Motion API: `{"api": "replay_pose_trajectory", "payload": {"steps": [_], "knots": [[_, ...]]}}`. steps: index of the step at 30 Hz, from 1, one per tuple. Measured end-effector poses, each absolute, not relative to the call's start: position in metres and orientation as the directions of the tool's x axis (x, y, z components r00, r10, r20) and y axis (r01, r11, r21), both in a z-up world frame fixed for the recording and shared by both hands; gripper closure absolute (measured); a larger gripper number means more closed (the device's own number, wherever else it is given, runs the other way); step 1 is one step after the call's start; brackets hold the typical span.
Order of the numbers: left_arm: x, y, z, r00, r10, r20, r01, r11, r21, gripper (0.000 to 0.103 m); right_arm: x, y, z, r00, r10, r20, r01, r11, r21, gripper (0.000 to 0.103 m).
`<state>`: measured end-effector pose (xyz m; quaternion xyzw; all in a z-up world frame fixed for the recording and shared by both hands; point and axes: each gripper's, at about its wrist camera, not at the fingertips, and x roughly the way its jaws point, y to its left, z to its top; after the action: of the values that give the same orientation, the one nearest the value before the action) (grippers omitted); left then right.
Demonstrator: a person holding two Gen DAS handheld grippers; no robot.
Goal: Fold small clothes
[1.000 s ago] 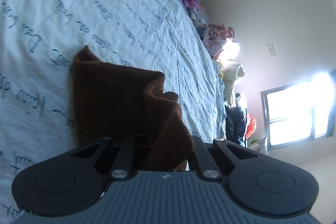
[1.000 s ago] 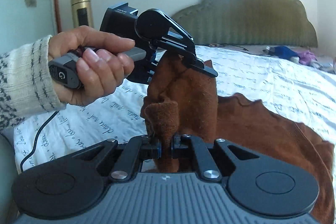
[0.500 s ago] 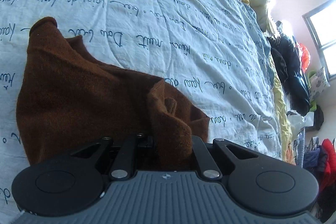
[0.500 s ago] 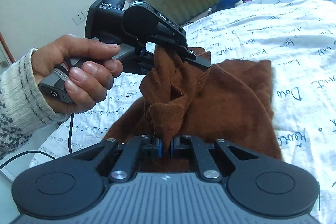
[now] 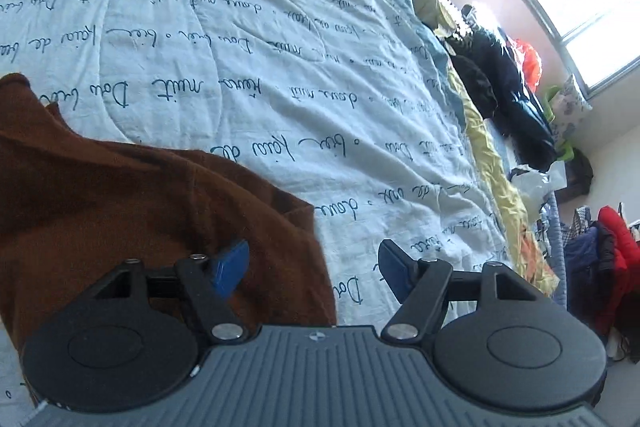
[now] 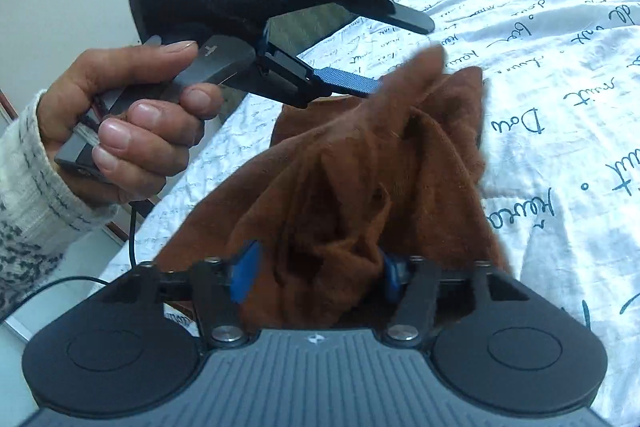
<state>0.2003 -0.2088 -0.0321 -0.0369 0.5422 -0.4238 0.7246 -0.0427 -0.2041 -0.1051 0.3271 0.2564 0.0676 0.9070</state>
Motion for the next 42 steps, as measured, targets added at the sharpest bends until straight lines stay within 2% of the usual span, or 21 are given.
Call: {"api": "replay_pose_trajectory", "payload": {"steps": [4,6,9,10,11,12,16,21,23,25,26,28,29,30,31,37,40,41,42], "knots": [[0.195,-0.153,-0.017,0.124,-0.724,-0.679,0.499,0.637,-0.588,0.018,-0.037,-0.214,-0.107,0.848,0.334,-0.412,0.030,0.745,0.666,0.027],[0.190,-0.116,-0.016,0.152,-0.750,-0.644,0.464,0.629,-0.623,0.018,-0.033,-0.219,-0.111,0.837,0.368,-0.405,0.023,0.716,0.698,0.027],[0.181,-0.066,-0.021,0.175,-0.758,-0.628,0.414,0.635,-0.652,0.010,-0.036,-0.223,-0.112,0.825,0.396,-0.403,0.011,0.703,0.711,0.030],[0.177,-0.053,-0.025,0.180,-0.756,-0.630,0.404,0.640,-0.653,0.009,-0.035,-0.221,-0.111,0.821,0.380,-0.427,0.028,0.719,0.694,0.040],[0.173,-0.043,-0.029,0.188,-0.750,-0.634,0.395,0.649,-0.650,0.009,-0.031,-0.219,-0.112,0.804,0.374,-0.462,0.047,0.735,0.677,0.084],[0.170,-0.034,-0.032,0.193,-0.747,-0.637,0.389,0.654,-0.649,0.009,-0.029,-0.219,-0.114,0.797,0.381,-0.469,0.050,0.733,0.679,0.090],[0.166,-0.025,-0.052,0.153,-0.742,-0.653,0.357,0.657,-0.664,0.008,-0.029,-0.218,-0.099,0.806,0.344,-0.482,0.041,0.780,0.625,0.092],[0.155,-0.043,-0.056,0.140,-0.716,-0.684,0.430,0.666,-0.609,0.006,-0.042,-0.233,-0.055,0.840,0.278,-0.465,0.026,0.837,0.546,0.093],[0.148,-0.048,-0.057,0.162,-0.677,-0.718,0.472,0.692,-0.546,0.005,-0.045,-0.232,-0.053,0.825,0.236,-0.514,0.044,0.879,0.475,0.093],[0.144,-0.049,-0.061,0.172,-0.638,-0.750,0.492,0.716,-0.496,0.005,-0.034,-0.232,-0.077,0.759,0.234,-0.608,0.065,0.902,0.428,0.086],[0.142,-0.048,-0.062,0.180,-0.620,-0.764,0.498,0.727,-0.473,0.005,-0.030,-0.238,-0.091,0.737,0.263,-0.623,0.069,0.887,0.456,0.077],[0.136,-0.037,-0.062,0.200,-0.589,-0.783,0.494,0.751,-0.438,0.005,-0.043,-0.251,-0.088,0.772,0.288,-0.567,0.073,0.845,0.529,0.073],[0.132,-0.029,-0.060,0.206,-0.588,-0.782,0.493,0.752,-0.436,0.005,-0.048,-0.260,-0.084,0.800,0.277,-0.532,0.083,0.828,0.555,0.058],[0.129,-0.024,-0.056,0.213,-0.596,-0.774,0.495,0.749,-0.441,0.005,-0.051,-0.267,-0.079,0.824,0.259,-0.504,0.088,0.821,0.564,0.036],[0.125,-0.019,-0.051,0.224,-0.605,-0.764,0.495,0.746,-0.445,0.005,-0.052,-0.277,-0.075,0.849,0.234,-0.474,0.096,0.814,0.572,0.030],[0.091,-0.029,-0.022,0.269,-0.642,-0.718,0.572,0.706,-0.417,0.003,-0.008,-0.344,-0.104,0.875,0.300,-0.379,0.144,0.588,0.796,0.032],[0.069,-0.055,-0.021,0.255,-0.657,-0.709,0.645,0.662,-0.382,0.002,0.018,-0.355,-0.118,0.861,0.354,-0.364,0.146,0.514,0.845,0.050],[0.065,-0.065,-0.024,0.246,-0.654,-0.715,0.664,0.651,-0.367,0.002,0.028,-0.355,-0.124,0.851,0.373,-0.370,0.154,0.496,0.854,0.068],[0.062,-0.074,-0.030,0.238,-0.645,-0.726,0.676,0.647,-0.353,0.002,0.036,-0.354,-0.129,0.845,0.389,-0.368,0.152,0.485,0.861,0.093]]}}
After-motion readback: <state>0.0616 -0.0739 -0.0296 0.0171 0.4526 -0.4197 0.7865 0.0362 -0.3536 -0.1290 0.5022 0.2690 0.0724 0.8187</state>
